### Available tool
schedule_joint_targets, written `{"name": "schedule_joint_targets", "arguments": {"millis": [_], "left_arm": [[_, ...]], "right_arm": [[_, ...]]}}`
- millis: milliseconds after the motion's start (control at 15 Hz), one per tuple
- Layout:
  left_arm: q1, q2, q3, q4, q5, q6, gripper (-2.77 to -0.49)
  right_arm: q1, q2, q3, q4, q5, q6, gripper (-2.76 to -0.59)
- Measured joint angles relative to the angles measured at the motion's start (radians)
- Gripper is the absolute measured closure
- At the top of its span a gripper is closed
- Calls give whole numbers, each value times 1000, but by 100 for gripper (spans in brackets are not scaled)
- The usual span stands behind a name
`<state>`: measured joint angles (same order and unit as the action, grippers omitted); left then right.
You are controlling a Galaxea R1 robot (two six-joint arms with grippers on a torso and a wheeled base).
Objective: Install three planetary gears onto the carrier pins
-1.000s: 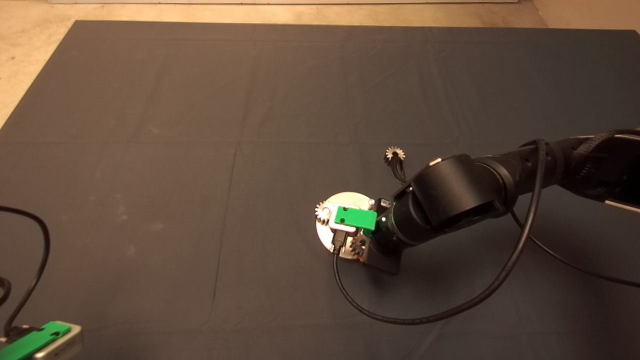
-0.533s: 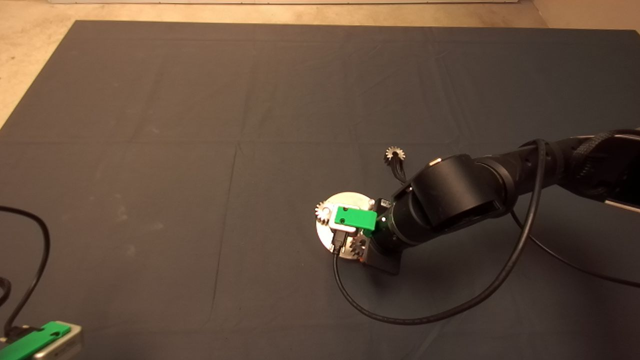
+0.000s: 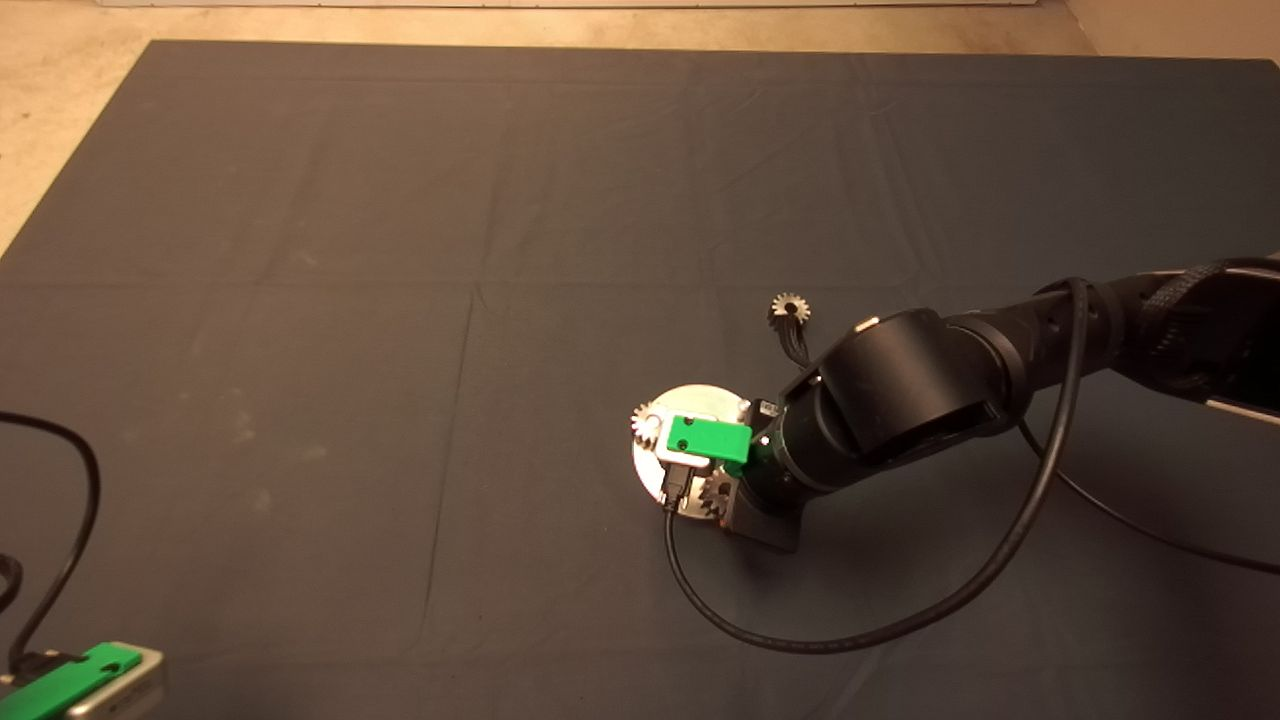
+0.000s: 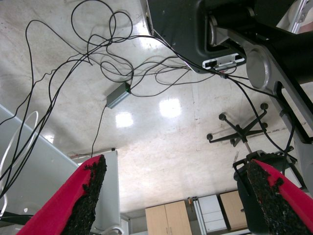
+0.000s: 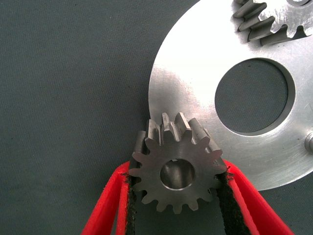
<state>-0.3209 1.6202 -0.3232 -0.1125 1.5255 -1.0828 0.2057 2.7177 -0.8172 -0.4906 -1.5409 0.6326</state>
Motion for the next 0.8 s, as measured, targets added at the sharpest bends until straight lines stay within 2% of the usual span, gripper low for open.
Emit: {"name": "schedule_joint_targets", "arguments": {"millis": [533,800], "left_arm": [[0,0,0,0,0,0,-204],[0,0,0,0,0,0,-204]], "right_arm": [[3,0,-2,12,0,0,-95],[5,1,-11,18,6,0,-95]]}}
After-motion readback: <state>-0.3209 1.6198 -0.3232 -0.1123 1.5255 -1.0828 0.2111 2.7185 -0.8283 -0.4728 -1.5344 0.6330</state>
